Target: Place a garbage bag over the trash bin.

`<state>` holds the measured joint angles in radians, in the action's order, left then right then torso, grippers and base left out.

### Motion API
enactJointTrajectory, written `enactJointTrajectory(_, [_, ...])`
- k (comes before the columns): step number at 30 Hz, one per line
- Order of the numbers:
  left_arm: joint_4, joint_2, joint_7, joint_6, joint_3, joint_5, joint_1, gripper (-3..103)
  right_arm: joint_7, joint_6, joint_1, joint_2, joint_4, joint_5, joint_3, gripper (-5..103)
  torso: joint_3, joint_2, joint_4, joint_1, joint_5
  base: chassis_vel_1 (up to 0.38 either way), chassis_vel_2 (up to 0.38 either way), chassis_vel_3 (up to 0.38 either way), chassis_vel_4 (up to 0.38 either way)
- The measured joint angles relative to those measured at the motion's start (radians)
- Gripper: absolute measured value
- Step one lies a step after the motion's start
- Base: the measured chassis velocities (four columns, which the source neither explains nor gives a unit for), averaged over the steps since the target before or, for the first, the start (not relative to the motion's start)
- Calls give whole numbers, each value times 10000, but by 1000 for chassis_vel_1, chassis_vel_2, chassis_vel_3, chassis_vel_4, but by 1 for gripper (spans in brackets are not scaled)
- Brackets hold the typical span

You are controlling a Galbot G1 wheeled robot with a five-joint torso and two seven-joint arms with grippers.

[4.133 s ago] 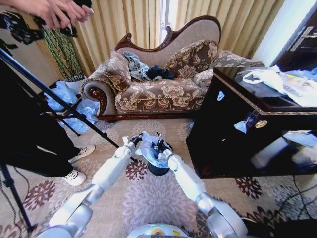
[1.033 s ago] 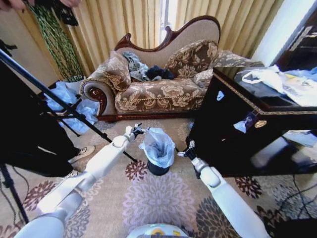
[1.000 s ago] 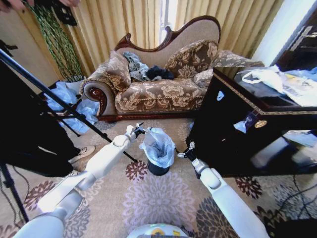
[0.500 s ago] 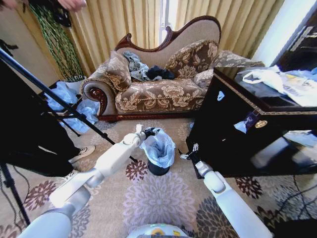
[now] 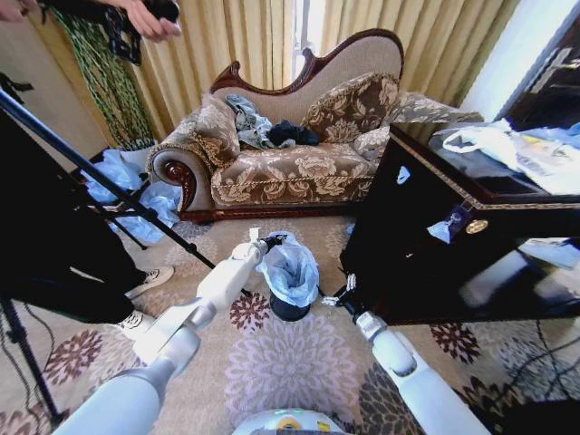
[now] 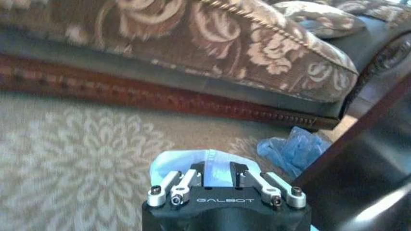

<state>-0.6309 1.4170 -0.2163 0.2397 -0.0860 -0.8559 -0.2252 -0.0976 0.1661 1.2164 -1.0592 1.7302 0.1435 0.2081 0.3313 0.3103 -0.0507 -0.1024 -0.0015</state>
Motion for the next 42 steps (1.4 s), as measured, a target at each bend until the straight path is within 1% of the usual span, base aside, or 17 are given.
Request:
enactJointTrajectory(4, [1121,503,-108,674,785,-579,92,30,-120,389,184,-56,25,-17,27,100,0,0,-1,0,-1,0,0,0,0])
enactJointTrajectory(5, [1228,534,-96,696,844,-645,52,30,-128,423,199,-65,25,-17,27,100,0,0,-1,0,-1,0,0,0,0])
enactJointTrajectory(17, [1092,478,237,1214,1449,-1640,-536,26,-187,674,406,-145,-90,-28,17,100,0,0,-1,0,-2,0,0,0,0])
enactJointTrajectory(20, [898,363,496,1398,1578,-2197,-575,29,-183,681,420,-146,-72,-37,40,100,0,0,0,0,-2,0,0,0,0])
enactJointTrajectory(24, [493,55,881,1622,1906,-3149,-729,48,-114,751,505,-148,21,-93,142,100,0,0,-2,0,-2,0,0,0,0])
enactJointTrajectory(25, [493,55,881,1622,1906,-3149,-729,48,-114,751,505,-148,21,-93,142,100,0,0,-2,0,-2,0,0,0,0])
enactJointTrajectory(27, [-255,-332,1133,1794,2009,-3677,-1181,59,-66,726,590,-106,138,-196,240,100,0,0,-3,0,-3,0,0,0,0])
enactJointTrajectory(28, [-255,-332,1133,1794,2009,-3677,-1181,59,-66,726,590,-106,138,-196,240,100,0,0,-3,0,-3,0,0,0,0])
enactJointTrajectory(30, [-998,-706,1287,1923,2081,-4043,-1659,70,-58,714,644,-70,192,-270,343,100,0,0,1,0,-4,0,0,0,0])
enactJointTrajectory(31, [-1422,-926,1349,1999,2121,-4207,-1931,70,-45,714,686,-62,208,-307,396,100,-1,0,1,1,-3,0,0,0,0])
enactJointTrajectory(32, [-1422,-926,1349,1999,2121,-4207,-1931,70,-45,714,686,-62,208,-307,396,100,-1,0,1,1,-3,0,0,0,0])
enactJointTrajectory(35, [-3281,-1716,1347,2199,1942,-4356,-2902,86,46,670,832,-17,284,-409,551,100,0,0,1,0,-5,0,0,0,0])
enactJointTrajectory(36, [-3281,-1716,1347,2199,1942,-4356,-2902,86,46,670,832,-17,284,-409,551,100,0,0,1,0,-5,0,0,0,0])
enactJointTrajectory(38, [-5312,-2527,1284,2318,1674,-4062,-3699,96,63,653,897,17,315,-459,613,100,-1,1,-3,1,-3,0,0,0,0])
enactJointTrajectory(39, [-5973,-2805,1269,2350,1590,-3806,-3959,98,67,638,901,18,326,-487,613,100,-2,1,-1,1,0,0,0,0,0])
enactJointTrajectory(40, [-5973,-2805,1269,2350,1590,-3806,-3959,98,67,638,901,18,326,-487,613,100,-2,1,-1,1,0,0,0,0,0])
enactJointTrajectory(42, [-7282,-3433,1290,2495,1429,-3081,-4470,99,96,601,884,4,330,-519,613,100,-1,0,1,1,-1,0,0,0,0])
